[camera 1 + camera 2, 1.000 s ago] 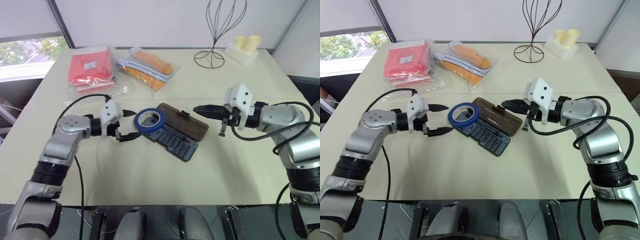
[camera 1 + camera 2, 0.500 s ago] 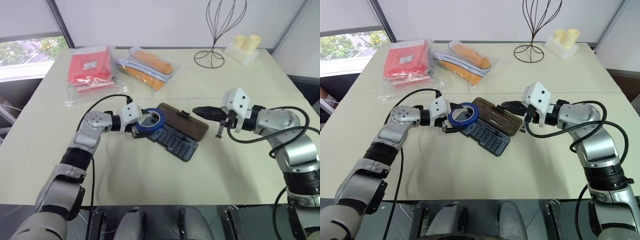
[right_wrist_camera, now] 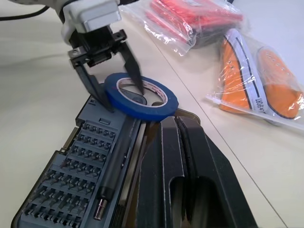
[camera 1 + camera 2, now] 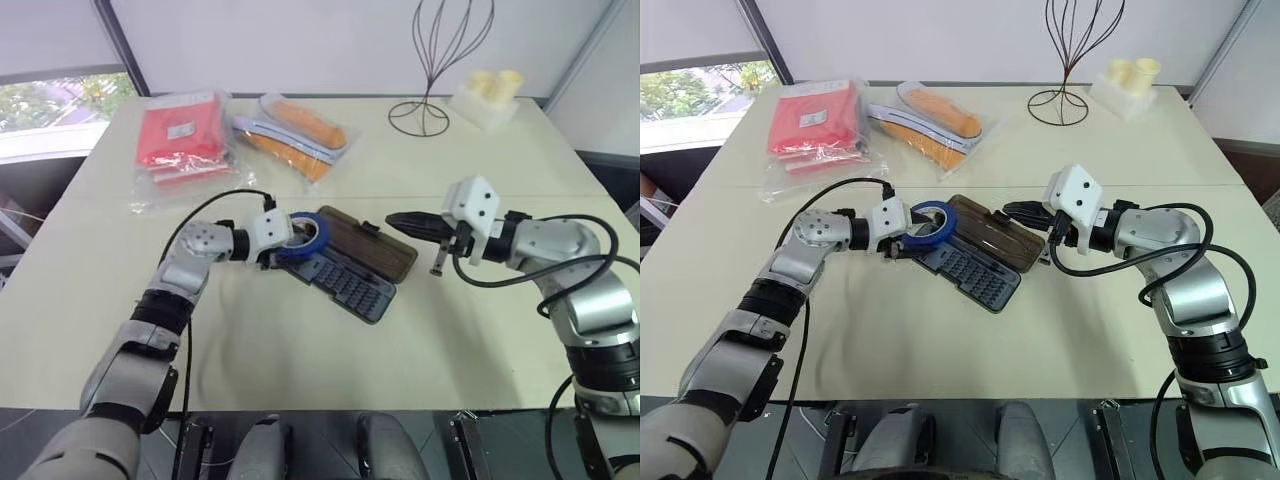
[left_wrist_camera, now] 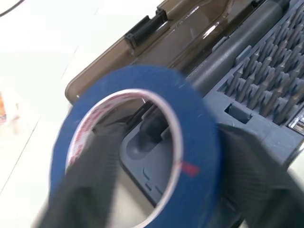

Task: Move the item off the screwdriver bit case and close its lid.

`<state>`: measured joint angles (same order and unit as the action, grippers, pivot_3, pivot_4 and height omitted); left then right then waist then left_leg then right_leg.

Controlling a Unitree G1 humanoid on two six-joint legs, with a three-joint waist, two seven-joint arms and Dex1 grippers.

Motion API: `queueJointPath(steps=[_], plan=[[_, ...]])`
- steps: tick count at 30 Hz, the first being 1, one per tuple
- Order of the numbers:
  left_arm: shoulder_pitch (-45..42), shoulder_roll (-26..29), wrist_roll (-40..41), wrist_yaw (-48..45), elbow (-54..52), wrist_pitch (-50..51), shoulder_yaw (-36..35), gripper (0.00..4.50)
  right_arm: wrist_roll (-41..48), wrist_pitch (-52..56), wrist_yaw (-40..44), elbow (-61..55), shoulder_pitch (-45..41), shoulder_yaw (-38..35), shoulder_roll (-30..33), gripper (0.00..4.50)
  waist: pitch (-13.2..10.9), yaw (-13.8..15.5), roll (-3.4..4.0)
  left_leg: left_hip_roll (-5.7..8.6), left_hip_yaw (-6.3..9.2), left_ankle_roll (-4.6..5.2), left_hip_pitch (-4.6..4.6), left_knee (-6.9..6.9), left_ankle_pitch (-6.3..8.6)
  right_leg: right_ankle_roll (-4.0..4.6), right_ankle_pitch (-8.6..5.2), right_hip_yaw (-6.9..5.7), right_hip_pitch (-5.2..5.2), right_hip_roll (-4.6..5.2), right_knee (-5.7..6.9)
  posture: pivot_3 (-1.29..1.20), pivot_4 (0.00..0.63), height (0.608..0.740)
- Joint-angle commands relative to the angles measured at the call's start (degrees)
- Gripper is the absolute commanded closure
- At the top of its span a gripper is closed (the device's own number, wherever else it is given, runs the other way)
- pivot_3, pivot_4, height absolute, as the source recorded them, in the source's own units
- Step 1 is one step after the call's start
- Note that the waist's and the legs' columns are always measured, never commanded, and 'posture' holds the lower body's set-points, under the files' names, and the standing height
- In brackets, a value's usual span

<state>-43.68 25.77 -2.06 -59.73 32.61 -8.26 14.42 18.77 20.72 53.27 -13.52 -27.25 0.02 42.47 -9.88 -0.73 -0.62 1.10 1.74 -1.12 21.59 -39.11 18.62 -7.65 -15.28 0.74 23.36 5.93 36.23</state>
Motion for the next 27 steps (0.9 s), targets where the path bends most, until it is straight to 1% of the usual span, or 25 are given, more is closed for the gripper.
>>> queueJointPath(steps=[1, 2, 3, 7, 11, 15, 17, 21, 23, 27], plan=[[-0.29, -0.01, -0.33, -0.43, -0.26, 0.70, 0.10, 3.76, 0.00, -1.12, -0.24, -1.86, -0.58, -0.61, -0.14, 4.50, 0.00, 0.02, 0.00, 0.00, 0.00, 0.00, 0.00, 0.00, 0.00, 0.00, 0.00, 0.00, 0.00, 0.00, 0.00, 0.00, 0.150, 0.740], [-0.23, -0.04, -0.27, -0.53, -0.37, 0.95, 0.14, 4.03, 0.02, -1.10, -0.22, -1.89, -0.55, -0.66, -0.10, 4.50, 0.00, 0.03, 0.00, 0.00, 0.00, 0.00, -0.01, -0.01, 0.00, 0.00, 0.00, 0.00, 0.00, 0.00, 0.01, 0.00, 0.150, 0.740], [-0.16, -0.06, -0.16, -0.70, -0.48, 1.33, 0.16, 4.11, 0.03, -1.09, -0.20, -1.90, -0.54, -0.69, -0.07, 4.50, 0.00, 0.03, 0.00, 0.00, 0.00, 0.00, -0.01, -0.01, 0.00, 0.00, 0.00, 0.00, 0.00, 0.00, 0.01, 0.00, 0.150, 0.740], [0.66, -0.08, 0.75, -0.40, -1.54, 3.52, -0.56, 4.11, -0.02, -1.03, -0.28, -2.11, -0.45, -0.77, 0.04, 4.50, 0.00, 0.03, 0.00, 0.00, 0.00, 0.00, -0.01, -0.01, 0.00, 0.00, 0.00, 0.00, -0.01, 0.00, 0.01, 0.00, 0.150, 0.740], [1.70, 0.66, 1.76, 4.02, -4.74, 5.63, -3.64, 4.11, 0.08, -0.78, -0.50, -2.63, -0.25, -0.84, 0.01, 4.50, 0.00, -0.08, 0.00, 0.00, 0.00, 0.00, -0.01, -0.01, 0.00, 0.00, 0.00, 0.00, 0.00, 0.00, 0.01, 0.00, 0.150, 0.740], [5.47, 2.48, 3.96, 11.35, -14.41, 11.32, -10.38, 4.11, 0.11, -0.64, -0.86, -2.94, 0.12, -0.25, -0.67, 4.50, 0.00, -0.32, 0.00, -0.02, 0.02, 0.00, 0.00, 0.00, 0.00, -0.01, 0.00, 0.01, 0.05, -0.01, 0.05, 0.00, 0.150, 0.740], [7.62, 3.53, 4.10, 13.70, -19.05, 13.30, -12.47, 4.11, 0.11, -0.65, -0.90, -3.05, 0.27, 0.10, -1.01, 4.50, 0.00, -0.24, 0.00, -0.03, 0.03, 0.00, 0.00, 0.00, 0.00, -0.01, 0.00, 0.02, 0.08, -0.01, 0.08, 0.00, 0.150, 0.740], [14.58, 6.12, 4.25, 20.91, -33.19, 20.83, -19.31, 4.11, 0.06, -1.16, -0.70, -2.20, -0.39, 1.78, -2.68, 4.50, 0.00, -0.19, 0.00, -0.04, 0.05, -0.02, 0.01, 0.01, -0.01, -0.01, 0.00, 0.05, 0.10, 0.00, 0.08, 0.00, 0.150, 0.740], [17.47, 6.57, 3.42, 25.23, -38.78, 25.38, -22.20, 4.11, -0.15, -1.53, -0.55, -1.45, -0.99, 2.61, -3.55, 4.50, 0.00, 0.00, 0.00, -0.04, 0.07, -0.01, 0.01, 0.01, 0.00, 0.00, 0.00, 0.04, 0.09, 0.00, 0.07, 0.00, 0.150, 0.740], [27.60, 5.45, 0.28, 36.12, -51.31, 36.44, -32.25, 4.11, -0.68, -3.36, 0.91, 1.91, -3.47, 5.06, -6.06, 4.50, 0.00, -0.27, 0.00, -0.03, 0.08, -0.01, 0.01, 0.01, 0.00, 0.00, 0.00, 0.06, 0.06, 0.02, 0.05, 0.00, 0.150, 0.740]])
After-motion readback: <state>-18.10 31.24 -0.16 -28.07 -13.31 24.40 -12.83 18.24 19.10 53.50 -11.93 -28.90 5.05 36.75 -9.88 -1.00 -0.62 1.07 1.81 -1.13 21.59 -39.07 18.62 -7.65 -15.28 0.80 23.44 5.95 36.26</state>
